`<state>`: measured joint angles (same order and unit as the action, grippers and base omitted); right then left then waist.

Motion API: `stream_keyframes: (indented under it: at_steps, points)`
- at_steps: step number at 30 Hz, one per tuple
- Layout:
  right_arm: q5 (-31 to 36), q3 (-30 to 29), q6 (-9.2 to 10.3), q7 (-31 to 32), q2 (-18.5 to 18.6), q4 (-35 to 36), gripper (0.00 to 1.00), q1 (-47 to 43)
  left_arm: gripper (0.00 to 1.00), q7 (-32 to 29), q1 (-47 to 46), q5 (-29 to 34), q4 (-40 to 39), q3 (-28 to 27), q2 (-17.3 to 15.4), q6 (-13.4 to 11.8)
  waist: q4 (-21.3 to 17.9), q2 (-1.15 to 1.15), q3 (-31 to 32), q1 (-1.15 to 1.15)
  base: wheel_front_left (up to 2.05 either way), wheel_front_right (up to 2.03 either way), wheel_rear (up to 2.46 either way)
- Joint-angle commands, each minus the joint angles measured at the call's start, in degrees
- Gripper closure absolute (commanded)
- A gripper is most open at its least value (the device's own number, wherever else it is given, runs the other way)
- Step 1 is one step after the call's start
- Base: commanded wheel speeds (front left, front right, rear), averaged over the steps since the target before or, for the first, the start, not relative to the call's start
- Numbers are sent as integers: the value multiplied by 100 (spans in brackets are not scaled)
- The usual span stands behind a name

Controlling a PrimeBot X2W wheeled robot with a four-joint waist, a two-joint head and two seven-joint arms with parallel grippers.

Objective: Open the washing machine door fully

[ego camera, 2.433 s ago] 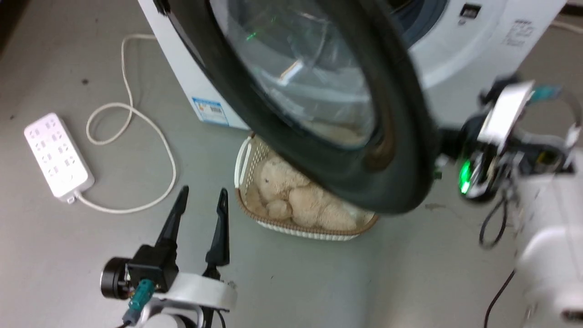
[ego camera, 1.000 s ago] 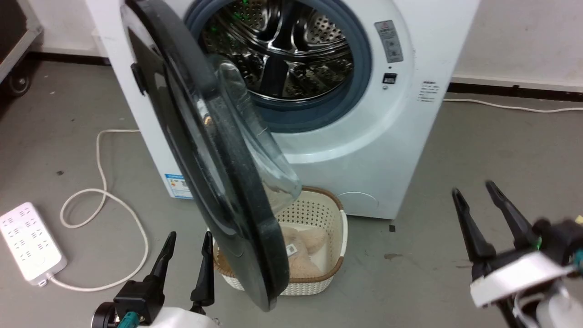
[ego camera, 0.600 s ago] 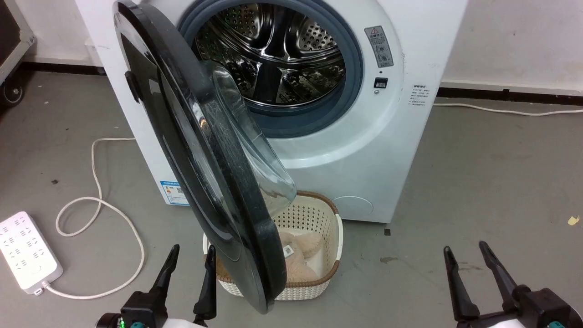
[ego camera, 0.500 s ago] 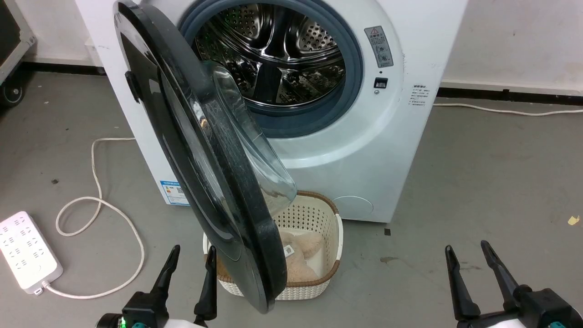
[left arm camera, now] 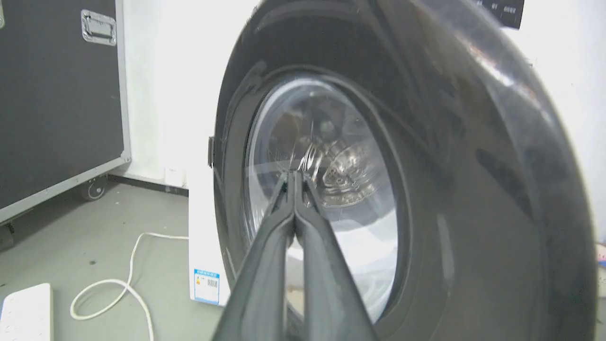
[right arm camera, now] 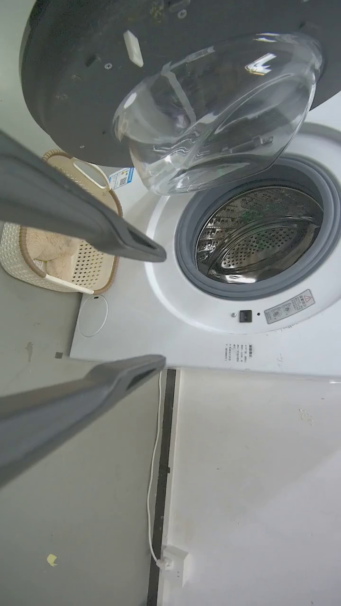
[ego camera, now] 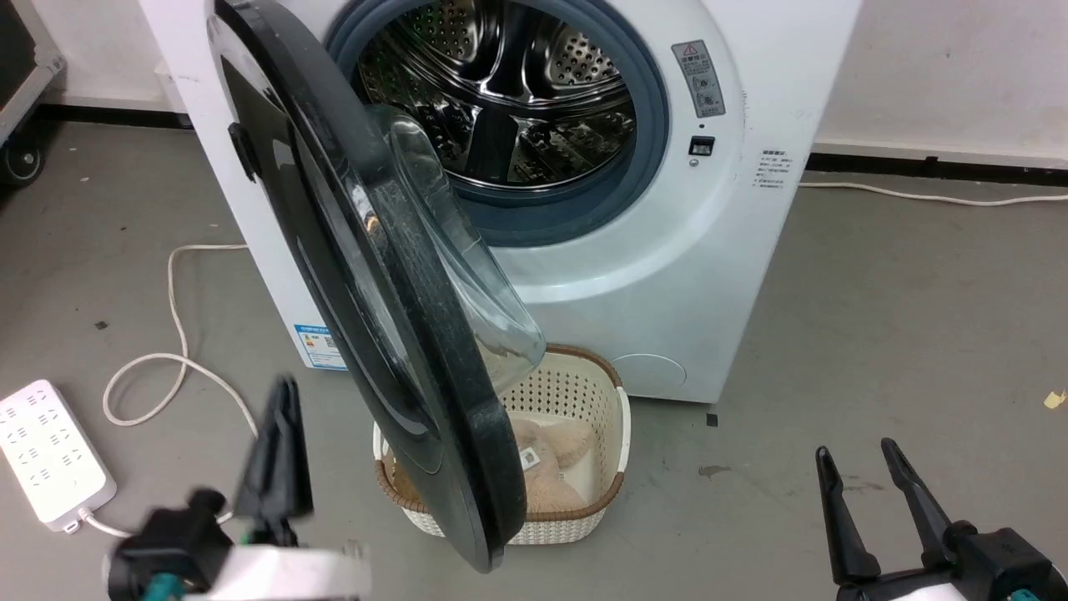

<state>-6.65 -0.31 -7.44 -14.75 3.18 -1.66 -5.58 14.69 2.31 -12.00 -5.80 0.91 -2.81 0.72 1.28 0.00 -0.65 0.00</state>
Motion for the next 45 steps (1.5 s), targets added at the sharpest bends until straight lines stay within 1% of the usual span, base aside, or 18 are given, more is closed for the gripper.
stream_keyframes:
  at_steps: [1, 5, 8, 13, 17, 23, 27, 28, 29, 32, 33, 35, 39, 40, 41, 42, 43, 45]
  points:
    - [-33, -20, -5, -24, -29, 25, 0, 2, 100, 30, -180, -35, -222, -18, -7, -29, 7, 0, 10, 0, 0, 0, 0]
    - [-69, -54, -5, -24, -30, 6, 0, 7, 100, 30, -526, 43, -903, 10, -7, -73, 6, 0, 47, 0, 0, 0, 0]
    - [-104, -67, -5, -24, -30, -18, 0, 10, 100, -23, -702, 136, -1204, 177, -19, -104, -12, 0, 76, 0, 0, 0, 0]
    - [-147, -41, -5, -25, -30, -34, 0, 27, 100, -567, -866, 350, -1555, 687, -30, -51, -74, 0, 68, 0, 0, 0, 0]
    - [-179, -43, -5, -25, -30, -30, 0, 35, 100, -934, -799, 354, -1591, 1286, -21, -6, -104, 0, 13, 0, 0, 0, 0]
    - [-174, -27, -5, -25, -30, -35, 0, 73, 100, -1259, -586, 254, -1044, 2101, -13, 8, -136, 0, -96, 0, 0, 0, 0]
    - [-155, -26, -5, -25, -30, -47, 0, 107, 100, -1328, -452, 115, -485, 2409, -10, -10, -151, 0, -155, 0, 0, 0, 0]
    - [-155, -26, -5, -25, -30, -47, 0, 107, 100, -1328, -452, 115, -485, 2409, -10, -10, -151, 0, -155, 0, 0, 0, 0]
    - [-150, -28, -5, -25, -30, -57, 0, 119, 100, -1370, -422, 61, -187, 2495, -10, -27, -150, 0, -174, 0, 0, 0, 0]
    - [-142, -19, -5, -25, -30, -68, 0, 126, 100, -1286, -453, 11, 189, 2470, -9, -128, -138, 0, -204, 0, 0, 0, 0]
    - [-142, -19, -5, -25, -30, -68, 0, 126, 100, -1286, -453, 11, 189, 2470, -9, -128, -138, 0, -204, 0, 0, 0, 0]
    - [-141, -17, -5, -25, -30, -75, 0, 121, 100, -1176, -497, -23, 519, 2381, -9, -236, -97, 0, -208, 0, 0, 0, 0]
    - [8, 25, -5, -25, -30, -84, 0, 92, 100, -1071, -496, -84, 776, 2320, -13, -274, 17, 0, -174, 0, 0, 0, 0]
    - [68, 52, -5, -25, -30, -91, 0, 65, 100, -1016, -475, -113, 907, 2303, -41, -260, 138, 0, -146, 0, 0, 0, 0]
    - [68, 52, -5, -25, -30, -91, 0, 65, 100, -1016, -475, -113, 907, 2303, -41, -260, 138, 0, -146, 0, 0, 0, 0]
    - [81, 63, -5, -25, -30, -107, 0, 29, 100, -962, -437, -137, 993, 2283, -72, -256, 292, 0, -104, 0, 0, 0, 0]
    - [81, 63, -5, -25, -30, -107, 0, 29, 100, -962, -437, -137, 993, 2283, -72, -256, 292, 0, -104, 0, 0, 0, 0]
    - [70, 59, -5, -25, -30, -127, 0, -5, 100, -922, -386, -159, 1030, 2256, -102, -275, 472, 0, -55, 0, 0, 0, 0]
